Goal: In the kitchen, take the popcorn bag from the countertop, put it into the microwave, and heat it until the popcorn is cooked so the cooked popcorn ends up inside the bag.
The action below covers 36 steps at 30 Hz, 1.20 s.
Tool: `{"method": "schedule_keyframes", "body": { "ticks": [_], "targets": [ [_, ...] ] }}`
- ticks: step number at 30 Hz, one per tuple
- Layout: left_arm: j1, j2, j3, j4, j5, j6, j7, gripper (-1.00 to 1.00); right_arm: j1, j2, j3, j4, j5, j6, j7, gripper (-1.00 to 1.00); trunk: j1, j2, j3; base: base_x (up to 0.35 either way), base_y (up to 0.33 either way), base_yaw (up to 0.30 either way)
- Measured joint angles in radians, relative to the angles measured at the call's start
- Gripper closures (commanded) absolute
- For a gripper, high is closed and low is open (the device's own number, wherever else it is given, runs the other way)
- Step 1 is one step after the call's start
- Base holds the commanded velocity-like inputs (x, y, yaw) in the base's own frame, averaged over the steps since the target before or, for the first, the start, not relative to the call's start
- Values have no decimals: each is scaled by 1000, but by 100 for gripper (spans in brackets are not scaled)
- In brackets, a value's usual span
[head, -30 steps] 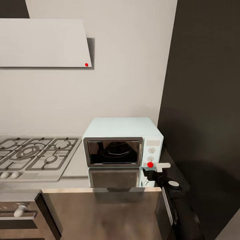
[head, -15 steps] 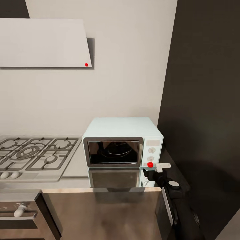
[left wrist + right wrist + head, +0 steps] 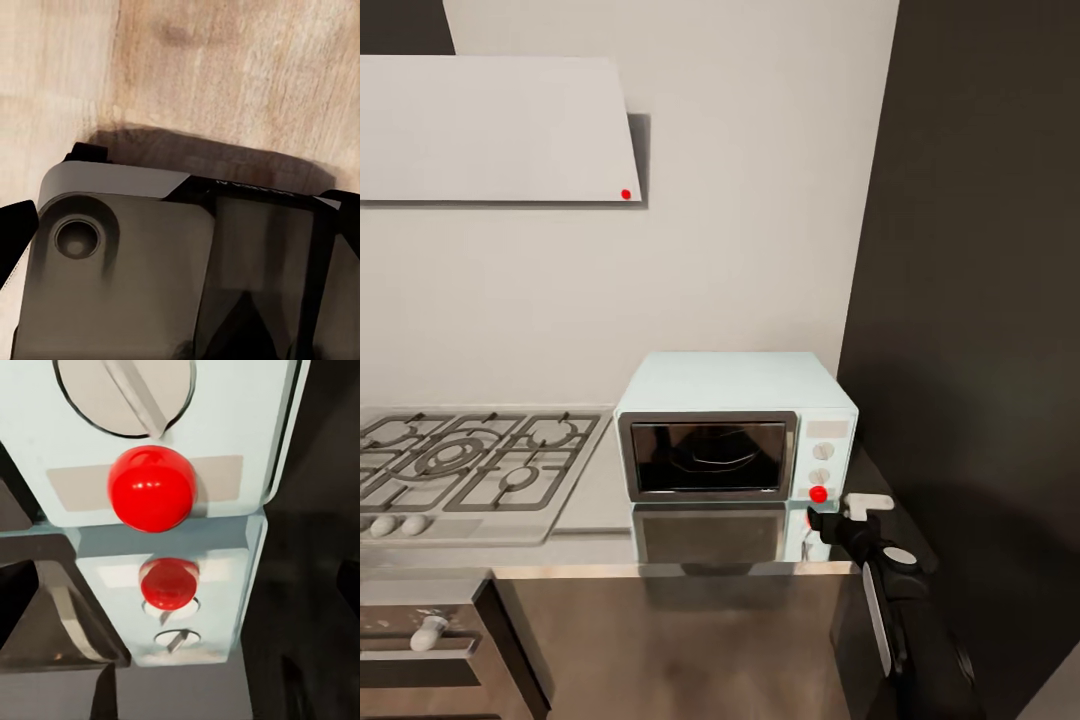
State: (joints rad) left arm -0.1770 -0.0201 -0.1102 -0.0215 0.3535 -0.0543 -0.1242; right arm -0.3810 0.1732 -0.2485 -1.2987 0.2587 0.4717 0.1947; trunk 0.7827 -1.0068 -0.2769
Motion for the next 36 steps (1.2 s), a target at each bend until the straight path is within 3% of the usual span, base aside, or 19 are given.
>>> {"method": "schedule_keyframes", "body": {
  "ticks": [30, 31, 36],
  "targets": [
    [0, -1, 1, 0, 0, 0, 0, -100, 0, 0, 1, -16, -2, -6, 2, -100, 0, 0, 0, 0, 1, 0],
    [0, -1, 1, 0, 0, 0, 0, -100, 0, 0, 2, -16, -2, -6, 5, 100, 0, 0, 0, 0, 0, 0],
    [0, -1, 1, 0, 0, 0, 0, -100, 0, 0, -1, -17, -11, -5, 7, 100, 0, 0, 0, 0, 0, 0]
  ]
}}
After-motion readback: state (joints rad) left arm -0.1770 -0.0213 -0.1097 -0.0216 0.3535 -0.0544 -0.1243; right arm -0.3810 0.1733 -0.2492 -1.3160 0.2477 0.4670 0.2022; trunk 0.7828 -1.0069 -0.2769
